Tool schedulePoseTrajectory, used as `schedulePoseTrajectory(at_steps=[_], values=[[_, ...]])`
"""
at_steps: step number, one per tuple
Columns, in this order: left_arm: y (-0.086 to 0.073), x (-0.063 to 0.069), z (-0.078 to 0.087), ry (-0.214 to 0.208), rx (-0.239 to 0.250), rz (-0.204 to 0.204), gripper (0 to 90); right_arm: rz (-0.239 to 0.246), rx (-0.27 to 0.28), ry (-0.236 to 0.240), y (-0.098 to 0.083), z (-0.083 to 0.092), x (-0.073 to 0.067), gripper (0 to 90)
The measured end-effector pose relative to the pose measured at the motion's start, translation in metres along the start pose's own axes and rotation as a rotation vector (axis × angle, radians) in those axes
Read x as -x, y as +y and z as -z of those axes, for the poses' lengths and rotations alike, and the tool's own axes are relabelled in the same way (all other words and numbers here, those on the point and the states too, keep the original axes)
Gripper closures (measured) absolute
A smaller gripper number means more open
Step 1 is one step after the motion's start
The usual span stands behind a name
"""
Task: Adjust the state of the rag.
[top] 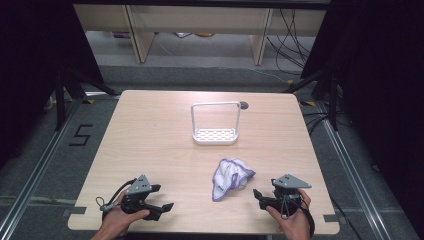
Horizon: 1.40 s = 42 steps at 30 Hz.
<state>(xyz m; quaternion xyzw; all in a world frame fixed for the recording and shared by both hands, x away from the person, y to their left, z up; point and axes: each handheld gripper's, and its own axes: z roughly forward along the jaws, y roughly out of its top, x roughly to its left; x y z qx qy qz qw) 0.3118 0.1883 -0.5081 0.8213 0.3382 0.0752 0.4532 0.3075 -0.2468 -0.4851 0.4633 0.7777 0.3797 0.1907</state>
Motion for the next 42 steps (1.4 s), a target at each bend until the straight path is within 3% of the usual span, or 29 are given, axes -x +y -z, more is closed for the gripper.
schedulePoseTrajectory(at_steps=[3, 4, 7, 8, 12, 13, 14, 15, 16, 17, 18, 21, 22, 25, 26, 31, 34, 37, 39, 41, 42], values=[[0.0, 0.0, -0.001, -0.003, 0.014, -0.005, 15.7, 0.002, 0.011, -0.011, 0.001, 0.002, 0.0, 24.5], [0.0, 0.001, -0.001, -0.003, 0.01, -0.009, 15.7, -0.014, 0.013, 0.006, 0.001, 0.003, 0.0, 24.5], [0.001, 0.004, -0.003, -0.001, 0.035, -0.013, 14.8, -0.044, 0.042, -0.012, 0.001, 0.004, -0.001, 24.6], [0.001, 0.004, -0.004, -0.01, 0.04, -0.012, 14.7, -0.011, 0.041, -0.01, 0.002, 0.004, 0.003, 24.6], [0.001, 0.006, -0.006, -0.011, 0.034, -0.018, 14.7, -0.036, 0.039, 0.005, 0.003, 0.005, 0.003, 24.6], [0.002, 0.004, -0.005, -0.004, 0.014, -0.034, 14.7, -0.043, 0.051, 0.003, 0.004, 0.004, 0.003, 24.7], [0.002, 0.007, -0.008, -0.02, 0.043, -0.004, 14.7, -0.03, 0.052, -0.003, 0.005, 0.005, 0.005, 24.8], [0.004, 0.008, -0.009, -0.027, 0.039, 0.001, 14.9, -0.028, 0.074, -0.006, 0.009, 0.005, 0.006, 25.0], [0.005, 0.009, -0.01, -0.033, 0.032, -0.008, 15.0, -0.045, 0.066, -0.016, 0.01, 0.006, 0.005, 25.2], [0.005, 0.011, -0.011, -0.035, 0.034, -0.016, 15.5, -0.017, 0.086, -0.013, 0.012, 0.005, 0.008, 25.5], [0.006, 0.014, -0.013, -0.03, 0.043, -0.02, 16.6, -0.036, 0.076, -0.003, 0.013, 0.005, 0.008, 26.0], [0.009, 0.02, -0.016, -0.047, 0.05, -0.028, 18.0, -0.019, 0.094, -0.008, 0.015, 0.003, 0.009, 26.8], [0.011, 0.022, -0.017, -0.049, 0.03, -0.048, 18.0, -0.027, 0.09, -0.004, 0.015, 0.002, 0.009, 27.1], [0.014, 0.031, -0.026, -0.068, 0.036, -0.067, 19.6, -0.024, 0.079, -0.002, 0.017, 0.0, 0.009, 27.6], [0.017, 0.035, -0.032, -0.089, 0.023, -0.094, 20.5, -0.012, 0.083, -0.006, 0.018, -0.001, 0.009, 27.8], [0.025, 0.047, -0.047, -0.102, 0.019, -0.135, 22.8, -0.017, 0.08, -0.004, 0.019, -0.003, 0.008, 27.8], [0.036, 0.059, -0.063, -0.088, 0.024, -0.209, 24.9, -0.017, 0.082, -0.002, 0.019, -0.003, 0.008, 28.1], [0.043, 0.066, -0.077, -0.104, 0.018, -0.232, 26.2, -0.013, 0.095, -0.001, 0.019, -0.003, 0.01, 28.6], [0.044, 0.069, -0.082, -0.104, 0.025, -0.225, 26.9, -0.002, 0.098, -0.012, 0.02, -0.002, 0.011, 28.8], [0.049, 0.071, -0.091, -0.105, 0.01, -0.232, 27.8, -0.047, 0.093, -0.005, 0.019, -0.001, 0.01, 29.6], [0.051, 0.072, -0.094, -0.107, 0.008, -0.225, 28.1, -0.01, 0.106, -0.011, 0.02, -0.002, 0.014, 30.5]])
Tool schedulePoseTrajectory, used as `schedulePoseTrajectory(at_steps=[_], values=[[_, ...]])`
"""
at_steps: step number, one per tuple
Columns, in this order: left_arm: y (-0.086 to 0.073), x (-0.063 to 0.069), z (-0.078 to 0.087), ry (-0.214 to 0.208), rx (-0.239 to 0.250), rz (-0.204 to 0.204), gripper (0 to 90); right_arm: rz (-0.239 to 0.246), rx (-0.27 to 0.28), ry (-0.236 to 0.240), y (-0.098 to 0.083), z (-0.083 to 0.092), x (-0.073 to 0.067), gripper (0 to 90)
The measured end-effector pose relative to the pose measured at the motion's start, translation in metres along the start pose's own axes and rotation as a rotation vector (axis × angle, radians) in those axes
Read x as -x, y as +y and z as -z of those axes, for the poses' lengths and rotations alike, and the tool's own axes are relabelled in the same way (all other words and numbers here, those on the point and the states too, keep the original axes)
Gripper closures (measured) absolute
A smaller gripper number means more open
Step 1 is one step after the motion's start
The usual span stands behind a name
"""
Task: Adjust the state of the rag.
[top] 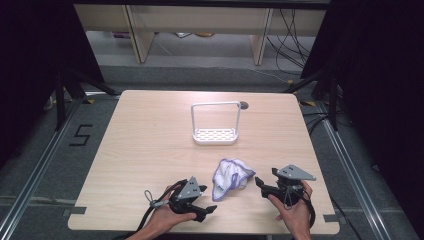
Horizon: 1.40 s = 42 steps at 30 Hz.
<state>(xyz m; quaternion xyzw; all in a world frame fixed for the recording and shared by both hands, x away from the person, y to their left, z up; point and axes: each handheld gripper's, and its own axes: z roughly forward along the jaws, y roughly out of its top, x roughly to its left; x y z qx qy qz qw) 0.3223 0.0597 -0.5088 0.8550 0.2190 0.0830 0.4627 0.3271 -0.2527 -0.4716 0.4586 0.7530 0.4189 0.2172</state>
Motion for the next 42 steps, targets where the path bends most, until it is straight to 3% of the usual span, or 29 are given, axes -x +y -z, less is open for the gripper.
schedulePoseTrajectory(at_steps=[1, 3, 7, 8, 9, 10, 13, 15, 16, 18, 19, 22, 27, 28, 31, 32, 33, 35, 38, 42], values=[[0.003, 0.0, -0.006, 0.013, -0.001, -0.015, 28.7, -0.006, 0.0, 0.001, 0.0, -0.001, 0.001, 32.1], [0.006, -0.001, -0.013, 0.012, -0.013, 0.002, 29.2, -0.005, -0.002, 0.003, 0.0, -0.001, 0.003, 33.1], [0.009, 0.001, -0.021, 0.045, -0.024, -0.012, 29.7, -0.013, 0.0, 0.007, 0.001, -0.003, 0.003, 34.5], [0.011, 0.003, -0.026, 0.069, -0.021, -0.036, 30.4, -0.049, -0.024, 0.001, 0.001, -0.001, 0.0, 34.5], [0.011, 0.003, -0.026, 0.069, -0.021, -0.036, 30.9, -0.049, -0.024, 0.001, 0.001, -0.001, 0.0, 34.5], [0.013, 0.003, -0.028, 0.07, -0.045, -0.067, 31.1, -0.009, 0.001, -0.005, 0.001, -0.004, 0.003, 34.5], [0.016, 0.005, -0.032, 0.079, -0.056, -0.08, 34.4, -0.013, -0.003, 0.008, 0.001, -0.005, 0.005, 34.3], [0.017, 0.005, -0.034, 0.095, -0.052, -0.095, 38.4, -0.016, -0.005, 0.011, 0.001, -0.005, 0.005, 34.3], [0.018, 0.004, -0.035, 0.115, -0.063, -0.135, 41.6, -0.008, 0.0, 0.012, 0.001, -0.006, 0.005, 34.1], [0.018, 0.004, -0.035, 0.13, -0.059, -0.141, 44.9, -0.011, -0.003, 0.009, 0.001, -0.005, 0.004, 34.0], [0.018, 0.002, -0.036, 0.113, -0.074, -0.156, 54.8, -0.004, 0.0, 0.007, 0.001, -0.006, 0.004, 34.0], [0.018, 0.0, -0.036, 0.129, -0.071, -0.197, 70.6, 0.006, -0.006, 0.01, 0.002, -0.007, 0.004, 34.2], [0.02, -0.006, -0.029, 0.108, -0.057, -0.197, 80.1, -0.013, 0.005, 0.013, 0.003, -0.007, 0.002, 37.9], [0.02, -0.007, -0.027, 0.116, -0.048, -0.194, 80.6, 0.018, 0.01, 0.027, 0.005, -0.01, 0.004, 42.8], [0.023, -0.012, -0.02, 0.117, -0.037, -0.191, 81.1, 0.019, -0.009, 0.044, 0.008, -0.015, 0.0, 47.8], [0.024, -0.015, -0.018, 0.114, -0.058, -0.206, 81.1, 0.031, -0.021, 0.046, 0.009, -0.017, -0.003, 49.3], [0.024, -0.014, -0.019, 0.116, -0.041, -0.185, 81.1, 0.086, -0.023, 0.041, 0.01, -0.02, -0.001, 50.5], [0.025, -0.016, -0.017, 0.109, -0.045, -0.194, 81.1, 0.079, -0.033, 0.042, 0.011, -0.023, -0.004, 52.0], [0.026, -0.021, -0.015, 0.119, -0.049, -0.203, 81.1, 0.131, -0.068, 0.035, 0.015, -0.036, -0.004, 60.0], [0.025, -0.023, -0.015, 0.117, -0.036, -0.186, 81.2, 0.124, -0.098, 0.048, 0.017, -0.049, 0.0, 67.0]])
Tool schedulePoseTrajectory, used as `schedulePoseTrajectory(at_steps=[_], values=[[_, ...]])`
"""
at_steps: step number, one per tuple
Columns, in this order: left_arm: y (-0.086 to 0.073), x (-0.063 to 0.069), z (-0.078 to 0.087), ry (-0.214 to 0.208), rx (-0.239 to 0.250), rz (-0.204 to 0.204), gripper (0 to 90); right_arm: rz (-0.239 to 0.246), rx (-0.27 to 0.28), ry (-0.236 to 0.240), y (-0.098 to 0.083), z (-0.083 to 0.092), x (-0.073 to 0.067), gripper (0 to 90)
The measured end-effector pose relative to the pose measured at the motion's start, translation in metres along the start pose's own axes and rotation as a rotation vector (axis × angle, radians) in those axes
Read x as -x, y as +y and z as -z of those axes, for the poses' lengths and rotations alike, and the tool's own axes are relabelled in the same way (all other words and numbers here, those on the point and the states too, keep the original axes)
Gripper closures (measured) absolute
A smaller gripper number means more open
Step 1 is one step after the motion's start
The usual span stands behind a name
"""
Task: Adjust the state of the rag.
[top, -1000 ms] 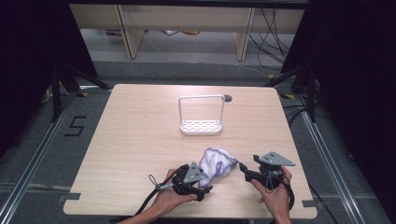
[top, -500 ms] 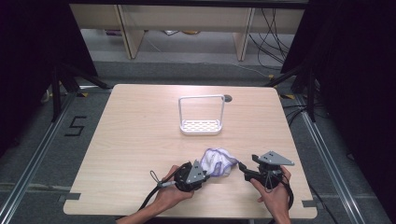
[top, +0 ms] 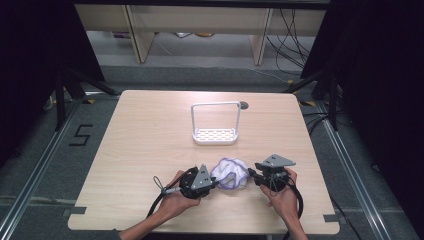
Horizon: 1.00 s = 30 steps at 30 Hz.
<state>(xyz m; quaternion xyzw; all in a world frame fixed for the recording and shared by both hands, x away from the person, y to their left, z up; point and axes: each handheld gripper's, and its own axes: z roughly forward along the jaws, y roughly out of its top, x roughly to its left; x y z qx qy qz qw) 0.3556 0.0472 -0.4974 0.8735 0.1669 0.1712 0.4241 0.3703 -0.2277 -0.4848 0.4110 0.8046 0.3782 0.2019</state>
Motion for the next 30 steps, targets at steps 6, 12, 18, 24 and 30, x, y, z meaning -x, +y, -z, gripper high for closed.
schedulePoseTrajectory(at_steps=[6, 12, 18, 24, 30], values=[[-0.001, -0.015, 0.011, 0.021, 0.005, 0.017, 81.6, 0.049, -0.033, 0.019, 0.009, -0.006, 0.004, 88.9], [0.0, -0.032, 0.04, 0.045, 0.067, 0.048, 82.0, 0.07, 0.061, 0.022, 0.03, 0.027, 0.003, 89.2], [0.006, -0.035, 0.078, 0.029, 0.116, 0.031, 82.2, 0.052, 0.121, 0.053, 0.049, 0.056, -0.002, 89.2], [0.019, -0.04, 0.128, 0.044, 0.176, 0.001, 87.8, 0.133, 0.165, 0.088, 0.077, 0.078, -0.012, 89.2], [0.026, -0.041, 0.152, 0.066, 0.139, -0.046, 89.5, 0.198, 0.177, 0.119, 0.099, 0.095, -0.03, 89.5]])
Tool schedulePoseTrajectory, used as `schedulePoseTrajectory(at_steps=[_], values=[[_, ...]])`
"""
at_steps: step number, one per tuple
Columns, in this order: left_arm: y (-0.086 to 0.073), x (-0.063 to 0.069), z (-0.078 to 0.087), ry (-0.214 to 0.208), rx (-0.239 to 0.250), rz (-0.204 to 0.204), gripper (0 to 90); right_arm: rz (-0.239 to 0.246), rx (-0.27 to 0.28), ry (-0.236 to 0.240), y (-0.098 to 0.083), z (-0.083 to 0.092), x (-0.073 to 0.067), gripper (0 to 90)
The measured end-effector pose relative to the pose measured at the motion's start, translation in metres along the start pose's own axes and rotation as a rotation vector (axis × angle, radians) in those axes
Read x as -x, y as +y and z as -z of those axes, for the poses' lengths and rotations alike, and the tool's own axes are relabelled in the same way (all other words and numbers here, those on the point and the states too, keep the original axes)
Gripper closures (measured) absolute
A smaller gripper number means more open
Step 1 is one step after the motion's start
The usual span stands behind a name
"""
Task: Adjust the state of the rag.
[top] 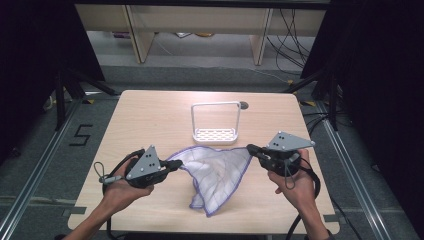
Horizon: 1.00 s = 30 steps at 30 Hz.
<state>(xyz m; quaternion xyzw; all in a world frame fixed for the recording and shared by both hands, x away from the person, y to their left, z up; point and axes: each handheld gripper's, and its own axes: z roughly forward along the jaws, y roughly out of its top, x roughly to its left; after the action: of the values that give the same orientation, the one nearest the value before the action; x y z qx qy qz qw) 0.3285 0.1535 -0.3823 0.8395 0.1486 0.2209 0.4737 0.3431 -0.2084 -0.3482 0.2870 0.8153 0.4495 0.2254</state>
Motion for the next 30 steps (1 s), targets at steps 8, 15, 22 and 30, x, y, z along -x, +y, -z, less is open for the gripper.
schedulePoseTrajectory(at_steps=[8, 15, 22, 30], values=[[0.0, -0.012, 0.019, -0.014, 0.069, 0.088, 89.8, 0.014, 0.008, 0.027, 0.015, 0.008, -0.004, 89.5], [0.018, -0.01, 0.057, -0.017, 0.135, 0.076, 89.8, 0.041, 0.058, 0.059, 0.028, 0.031, -0.008, 89.6], [0.023, -0.016, 0.065, -0.039, 0.134, 0.101, 89.8, 0.017, 0.067, 0.061, 0.039, 0.041, -0.011, 89.6], [-0.033, -0.058, -0.025, -0.021, -0.019, 0.261, 89.7, -0.079, -0.163, -0.004, 0.002, -0.056, 0.046, 89.4]])
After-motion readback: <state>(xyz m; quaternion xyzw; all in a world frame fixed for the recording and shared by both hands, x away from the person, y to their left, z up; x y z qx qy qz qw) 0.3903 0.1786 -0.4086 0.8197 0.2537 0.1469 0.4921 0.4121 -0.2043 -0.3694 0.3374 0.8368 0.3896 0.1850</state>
